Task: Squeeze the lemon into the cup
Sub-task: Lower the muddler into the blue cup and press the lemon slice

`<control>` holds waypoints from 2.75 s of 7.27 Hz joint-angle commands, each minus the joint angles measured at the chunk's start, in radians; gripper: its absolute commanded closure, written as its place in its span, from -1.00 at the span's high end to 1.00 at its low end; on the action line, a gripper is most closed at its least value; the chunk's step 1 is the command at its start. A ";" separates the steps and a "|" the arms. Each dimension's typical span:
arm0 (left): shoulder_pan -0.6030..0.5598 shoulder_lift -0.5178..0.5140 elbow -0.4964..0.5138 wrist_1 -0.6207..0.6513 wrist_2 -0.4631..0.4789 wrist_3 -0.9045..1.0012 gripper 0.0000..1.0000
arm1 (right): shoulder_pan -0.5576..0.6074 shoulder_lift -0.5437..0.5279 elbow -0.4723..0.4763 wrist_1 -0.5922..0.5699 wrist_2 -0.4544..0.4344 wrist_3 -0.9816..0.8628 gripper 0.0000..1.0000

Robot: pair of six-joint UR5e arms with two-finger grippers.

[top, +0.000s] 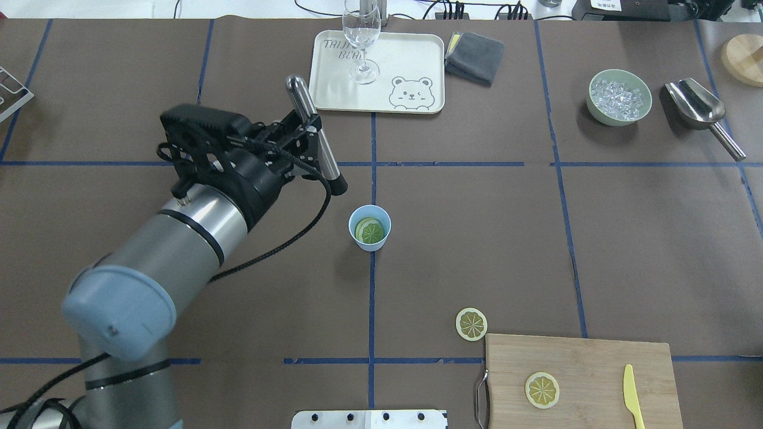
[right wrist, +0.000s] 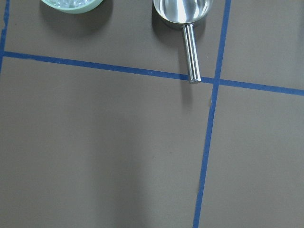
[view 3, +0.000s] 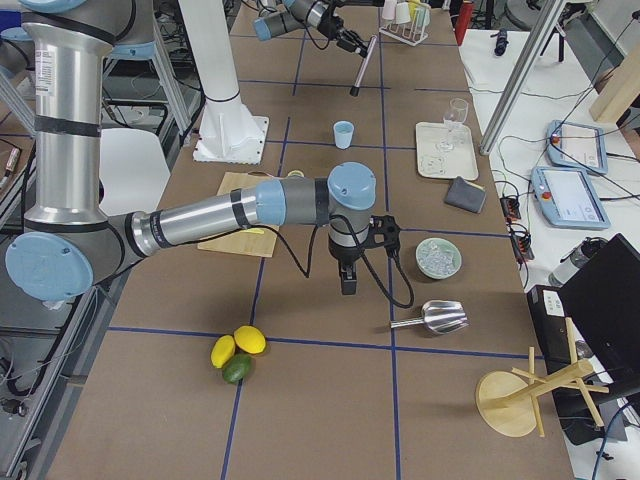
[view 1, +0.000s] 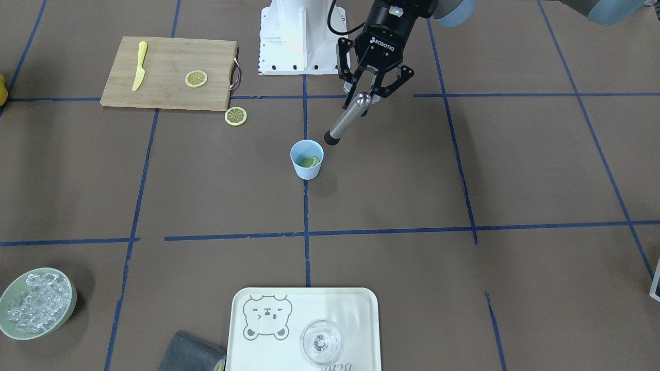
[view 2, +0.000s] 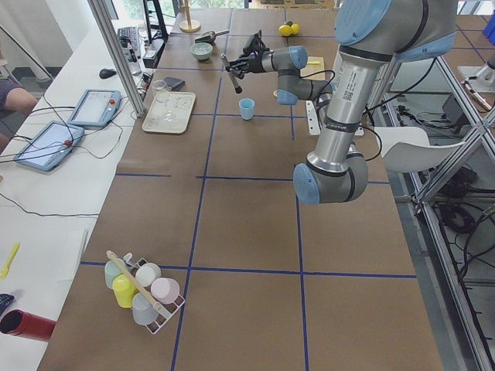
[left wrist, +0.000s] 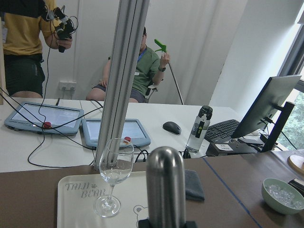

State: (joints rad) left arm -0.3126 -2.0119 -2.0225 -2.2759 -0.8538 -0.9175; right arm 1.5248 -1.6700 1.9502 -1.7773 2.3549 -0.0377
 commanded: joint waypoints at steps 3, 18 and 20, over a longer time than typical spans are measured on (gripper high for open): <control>0.138 -0.102 0.158 -0.001 0.183 0.011 -1.00 | 0.006 0.007 -0.025 0.006 -0.003 0.009 1.00; 0.126 -0.110 0.196 -0.197 0.170 0.185 -1.00 | 0.006 0.015 -0.014 0.007 -0.003 0.007 1.00; 0.100 -0.111 0.135 -0.195 0.159 0.189 -1.00 | 0.006 0.013 -0.013 0.007 -0.003 0.007 1.00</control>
State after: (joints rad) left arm -0.1966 -2.1218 -1.8450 -2.4678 -0.6866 -0.7438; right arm 1.5309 -1.6561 1.9364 -1.7702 2.3516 -0.0308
